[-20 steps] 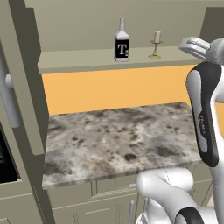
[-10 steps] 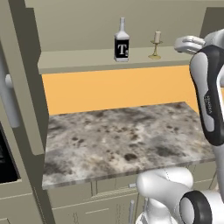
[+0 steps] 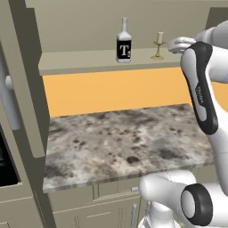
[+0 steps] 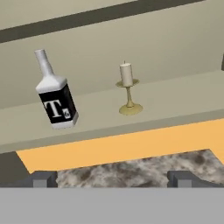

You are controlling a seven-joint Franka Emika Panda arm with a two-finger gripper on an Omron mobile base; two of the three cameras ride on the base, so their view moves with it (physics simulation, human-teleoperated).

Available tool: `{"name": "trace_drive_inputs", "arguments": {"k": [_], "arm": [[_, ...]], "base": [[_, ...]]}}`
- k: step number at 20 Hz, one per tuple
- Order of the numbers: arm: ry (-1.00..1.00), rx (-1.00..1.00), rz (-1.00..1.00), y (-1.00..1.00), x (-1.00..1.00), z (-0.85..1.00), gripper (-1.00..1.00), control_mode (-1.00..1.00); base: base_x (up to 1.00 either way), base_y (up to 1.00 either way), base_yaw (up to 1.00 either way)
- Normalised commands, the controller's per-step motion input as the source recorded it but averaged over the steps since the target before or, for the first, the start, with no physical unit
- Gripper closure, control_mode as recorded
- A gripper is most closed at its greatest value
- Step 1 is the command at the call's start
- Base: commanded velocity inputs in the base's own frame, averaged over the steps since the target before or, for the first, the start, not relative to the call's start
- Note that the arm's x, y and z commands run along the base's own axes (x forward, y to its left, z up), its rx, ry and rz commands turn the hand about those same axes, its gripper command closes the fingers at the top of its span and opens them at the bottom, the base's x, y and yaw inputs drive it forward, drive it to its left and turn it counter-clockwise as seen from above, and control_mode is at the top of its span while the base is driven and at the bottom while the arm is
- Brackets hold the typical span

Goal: Get the candle and the liquor from the cabinet and move them to the dining counter.

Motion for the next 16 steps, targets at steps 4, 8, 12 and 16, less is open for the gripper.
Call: {"name": "trace_drive_inputs", "arguments": {"k": [4, 8, 12, 16], "arm": [[0.00, 0.00, 0.00, 0.00, 0.36, -0.23, -1.00, -1.00], [0.00, 0.00, 0.00, -0.02, 0.41, -0.07, -1.00, -1.00], [0.00, 0.00, 0.00, -0.05, 0.49, -0.07, -1.00, -1.00], [0.01, 0.00, 0.00, -0.14, 0.46, -0.11, -1.00, -1.00]], "base": [[0.00, 0.00, 0.00], [0.00, 0.00, 0.00], [0.00, 0.00, 0.00], [0.00, 0.00, 0.00]]}}
